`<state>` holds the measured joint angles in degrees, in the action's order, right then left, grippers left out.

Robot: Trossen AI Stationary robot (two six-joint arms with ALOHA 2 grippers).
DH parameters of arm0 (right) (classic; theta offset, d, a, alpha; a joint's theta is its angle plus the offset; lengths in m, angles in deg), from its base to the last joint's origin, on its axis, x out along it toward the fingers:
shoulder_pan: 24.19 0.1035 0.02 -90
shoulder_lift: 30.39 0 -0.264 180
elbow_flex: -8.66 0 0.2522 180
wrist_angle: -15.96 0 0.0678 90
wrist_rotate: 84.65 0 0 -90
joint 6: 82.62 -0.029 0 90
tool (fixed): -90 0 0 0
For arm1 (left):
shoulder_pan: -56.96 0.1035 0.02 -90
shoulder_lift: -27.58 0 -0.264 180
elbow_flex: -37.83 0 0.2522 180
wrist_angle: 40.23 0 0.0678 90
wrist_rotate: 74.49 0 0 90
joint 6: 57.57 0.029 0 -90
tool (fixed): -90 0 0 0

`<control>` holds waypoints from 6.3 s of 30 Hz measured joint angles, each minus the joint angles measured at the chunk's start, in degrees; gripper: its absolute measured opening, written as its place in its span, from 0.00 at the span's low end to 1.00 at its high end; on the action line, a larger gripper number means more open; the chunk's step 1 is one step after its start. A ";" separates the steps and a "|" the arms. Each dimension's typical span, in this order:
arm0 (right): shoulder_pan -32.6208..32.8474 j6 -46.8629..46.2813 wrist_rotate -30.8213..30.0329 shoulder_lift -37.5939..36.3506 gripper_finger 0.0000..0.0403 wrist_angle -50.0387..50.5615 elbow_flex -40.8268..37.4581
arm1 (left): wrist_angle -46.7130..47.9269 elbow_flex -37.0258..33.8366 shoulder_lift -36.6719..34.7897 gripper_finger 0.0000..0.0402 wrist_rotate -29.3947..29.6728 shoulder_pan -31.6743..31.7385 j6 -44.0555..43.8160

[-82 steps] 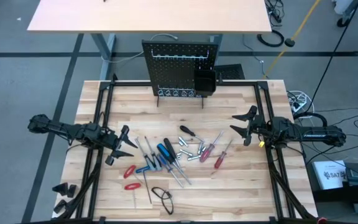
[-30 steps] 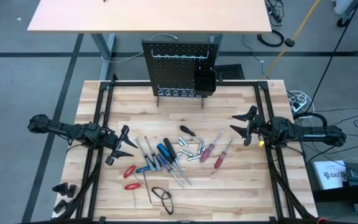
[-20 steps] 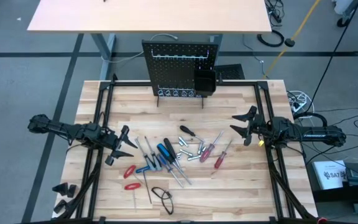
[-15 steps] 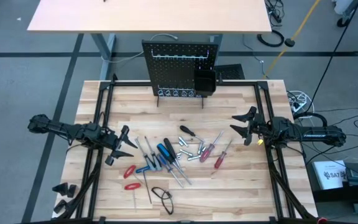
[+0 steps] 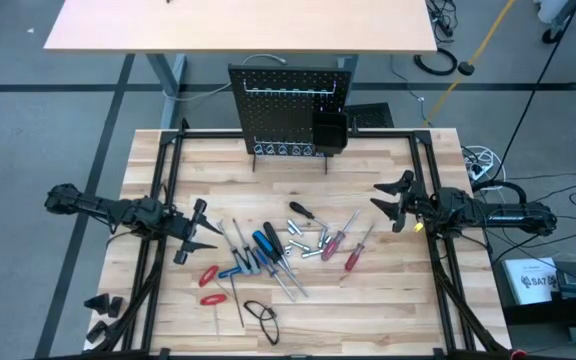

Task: Hang tools onto peg board
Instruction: Put the socket into the black bin on the pegboard

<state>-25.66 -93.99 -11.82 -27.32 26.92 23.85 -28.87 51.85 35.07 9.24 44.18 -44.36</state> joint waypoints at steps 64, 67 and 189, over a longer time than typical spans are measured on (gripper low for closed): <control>6.54 18.68 20.42 60.17 0.56 -2.51 39.20 | -8.79 1.44 0.28 0.47 16.98 0.00 -24.74; 7.22 18.21 20.31 62.39 0.56 -2.55 40.95 | -2.73 4.68 1.36 0.44 21.69 0.00 -22.13; 4.61 -3.55 3.60 101.00 0.29 0.34 48.37 | 0.07 19.03 32.04 0.08 21.41 0.00 -12.31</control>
<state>-21.05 -97.55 -8.21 73.68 27.26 72.22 -28.80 70.88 67.11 30.65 44.18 -56.67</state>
